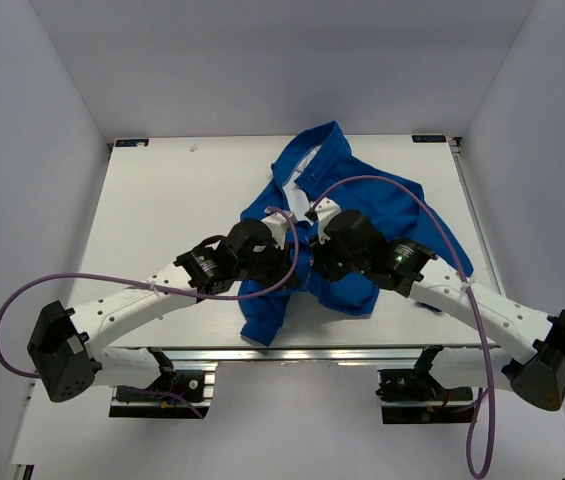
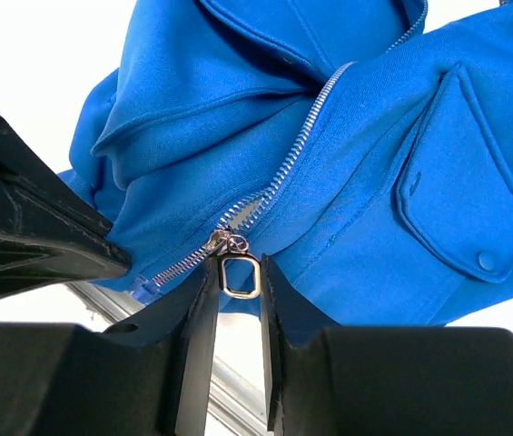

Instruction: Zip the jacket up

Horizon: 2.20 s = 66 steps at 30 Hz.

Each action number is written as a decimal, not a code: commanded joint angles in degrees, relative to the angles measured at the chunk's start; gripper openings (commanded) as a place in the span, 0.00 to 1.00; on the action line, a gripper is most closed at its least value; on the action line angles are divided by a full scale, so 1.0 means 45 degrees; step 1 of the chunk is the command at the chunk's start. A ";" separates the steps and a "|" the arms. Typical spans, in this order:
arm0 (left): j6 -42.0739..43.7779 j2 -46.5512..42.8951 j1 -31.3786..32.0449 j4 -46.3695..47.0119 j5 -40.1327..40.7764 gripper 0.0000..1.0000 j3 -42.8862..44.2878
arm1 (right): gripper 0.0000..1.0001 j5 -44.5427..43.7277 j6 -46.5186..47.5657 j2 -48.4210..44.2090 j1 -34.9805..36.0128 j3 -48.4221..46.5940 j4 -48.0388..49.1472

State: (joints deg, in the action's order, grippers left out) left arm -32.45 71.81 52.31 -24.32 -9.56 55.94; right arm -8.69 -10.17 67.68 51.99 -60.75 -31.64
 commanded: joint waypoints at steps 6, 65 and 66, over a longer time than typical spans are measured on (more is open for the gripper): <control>-0.0250 -0.0391 0.0171 -0.2252 -0.2169 0.00 -0.0771 | 0.00 -0.3125 -0.0726 0.0994 -0.0381 -0.1207 0.0136; -0.1521 -0.0765 0.0113 -0.6510 -0.2135 0.36 -0.2591 | 0.26 0.3392 -0.1861 1.4398 -0.8974 -1.3689 0.9730; -0.1501 -0.0608 0.0093 -0.6685 -0.1881 0.64 -0.2279 | 0.39 0.3647 -0.1725 1.4162 -0.8955 -1.3552 0.9436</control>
State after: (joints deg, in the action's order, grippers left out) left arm -39.66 67.13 50.54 -38.63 -11.92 43.79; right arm 7.60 -19.92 139.11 17.50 -121.78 -4.10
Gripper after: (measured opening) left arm 0.415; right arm 0.349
